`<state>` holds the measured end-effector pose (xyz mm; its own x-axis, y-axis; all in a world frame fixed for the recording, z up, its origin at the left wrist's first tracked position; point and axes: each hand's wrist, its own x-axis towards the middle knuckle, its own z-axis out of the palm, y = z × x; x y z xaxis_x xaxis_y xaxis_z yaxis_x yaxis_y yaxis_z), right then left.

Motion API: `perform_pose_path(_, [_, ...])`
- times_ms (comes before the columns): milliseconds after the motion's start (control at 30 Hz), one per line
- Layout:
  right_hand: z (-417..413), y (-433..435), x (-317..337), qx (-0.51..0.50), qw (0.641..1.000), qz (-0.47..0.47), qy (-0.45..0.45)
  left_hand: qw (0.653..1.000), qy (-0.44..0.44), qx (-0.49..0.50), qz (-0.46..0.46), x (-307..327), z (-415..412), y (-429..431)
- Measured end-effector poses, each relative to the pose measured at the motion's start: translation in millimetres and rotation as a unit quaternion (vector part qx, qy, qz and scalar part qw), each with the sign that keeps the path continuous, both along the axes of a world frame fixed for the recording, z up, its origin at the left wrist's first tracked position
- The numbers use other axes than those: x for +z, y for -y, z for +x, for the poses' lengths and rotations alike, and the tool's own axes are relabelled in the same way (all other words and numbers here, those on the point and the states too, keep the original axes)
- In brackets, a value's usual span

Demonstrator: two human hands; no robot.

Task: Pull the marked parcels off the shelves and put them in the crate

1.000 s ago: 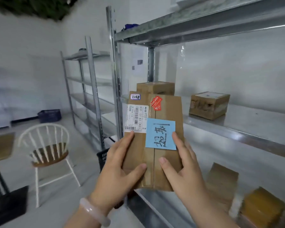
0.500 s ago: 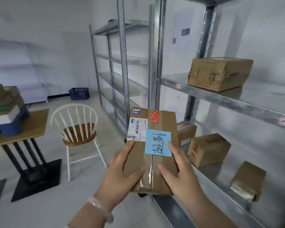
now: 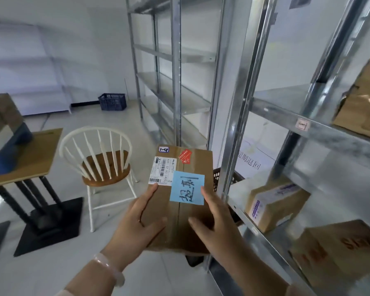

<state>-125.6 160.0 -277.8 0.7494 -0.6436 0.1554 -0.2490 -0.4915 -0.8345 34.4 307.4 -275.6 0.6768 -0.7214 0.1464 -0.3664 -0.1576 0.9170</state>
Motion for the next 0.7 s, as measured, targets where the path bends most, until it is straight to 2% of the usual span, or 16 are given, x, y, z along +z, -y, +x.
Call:
perform_pose_path(100, [35, 27, -19, -0.026, 0.999, 0.016, -0.027, 0.999, 0.001, -0.008, 0.035, -16, 39, 34])
perform_pose_path(267, [113, 69, -43, -0.090, 0.994, 0.057, -0.031, 0.995, -0.041, -0.080, 0.053, -34, 128, 98])
perform_pose_path(467, [197, 96, -64, -0.173, 0.980, 0.095, -0.026, 0.980, 0.000, -0.174, 0.098, -55, 242, 166])
perform_pose_path(600, [225, 121, -79, -0.242, 0.960, 0.140, -0.014, 0.963, -0.005, -0.240, 0.125, -71, 275, 219])
perform_pose_path(700, [235, 145, -93, -0.277, 0.946, 0.164, -0.046, 0.957, -0.007, -0.253, 0.144, -93, 288, 253])
